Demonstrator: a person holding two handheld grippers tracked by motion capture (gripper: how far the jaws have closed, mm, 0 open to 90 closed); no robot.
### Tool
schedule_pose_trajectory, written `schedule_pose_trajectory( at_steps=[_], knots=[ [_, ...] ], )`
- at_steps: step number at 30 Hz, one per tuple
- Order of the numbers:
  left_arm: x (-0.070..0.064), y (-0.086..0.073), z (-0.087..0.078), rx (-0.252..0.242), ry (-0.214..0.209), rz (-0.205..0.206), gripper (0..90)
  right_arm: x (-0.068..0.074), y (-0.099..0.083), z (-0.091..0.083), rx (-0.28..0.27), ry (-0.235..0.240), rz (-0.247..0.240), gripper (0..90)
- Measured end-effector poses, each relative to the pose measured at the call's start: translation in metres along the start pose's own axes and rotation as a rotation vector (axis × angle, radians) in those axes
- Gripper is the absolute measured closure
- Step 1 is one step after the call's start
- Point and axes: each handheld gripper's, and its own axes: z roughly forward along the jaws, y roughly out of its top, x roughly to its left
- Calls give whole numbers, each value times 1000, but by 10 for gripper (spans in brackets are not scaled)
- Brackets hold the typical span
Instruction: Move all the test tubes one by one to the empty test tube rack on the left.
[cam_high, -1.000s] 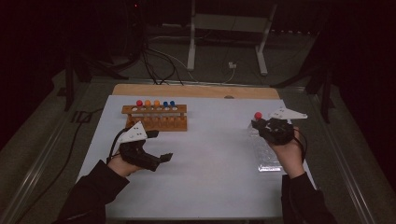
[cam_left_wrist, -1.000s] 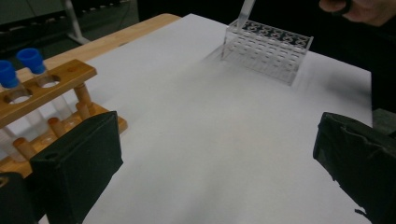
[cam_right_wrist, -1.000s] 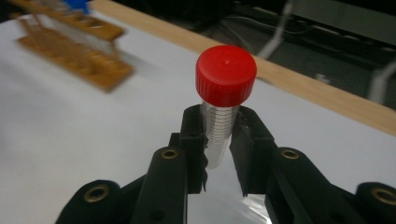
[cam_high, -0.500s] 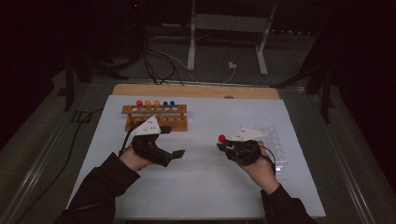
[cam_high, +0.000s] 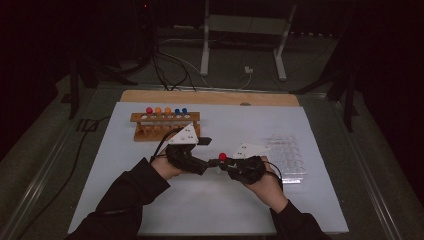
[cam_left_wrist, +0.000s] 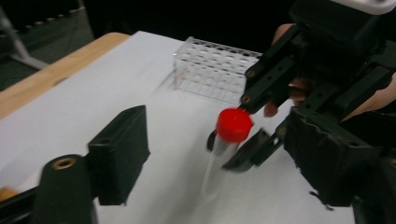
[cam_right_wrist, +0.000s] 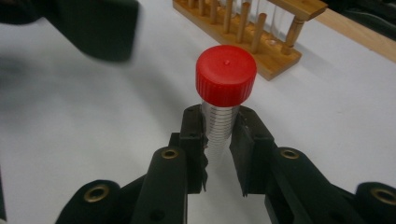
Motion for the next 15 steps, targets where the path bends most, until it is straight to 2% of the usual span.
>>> schedule_pose_trajectory(
  at_steps=[1, 3, 4, 6, 12, 15],
  knots=[
    [-1, 0, 3, 4, -1, 7, 324, 1, 0, 1, 1, 1, 0, 754],
    [-2, 0, 8, 12, -5, 22, 363, 2, 0, 1, 4, 3, -3, 754],
    [-2, -1, 10, 15, -9, 27, 424, 2, 0, 1, 4, 6, -5, 753],
    [-3, -1, 14, 27, -22, 44, 477, 2, 1, 1, 2, 6, -6, 754],
    [-6, -1, 18, 48, -29, 79, 688, 2, 1, 0, -4, 1, -9, 753],
    [-6, -1, 17, 54, -18, 89, 711, 2, 1, 1, -7, 3, -3, 753]
  ],
)
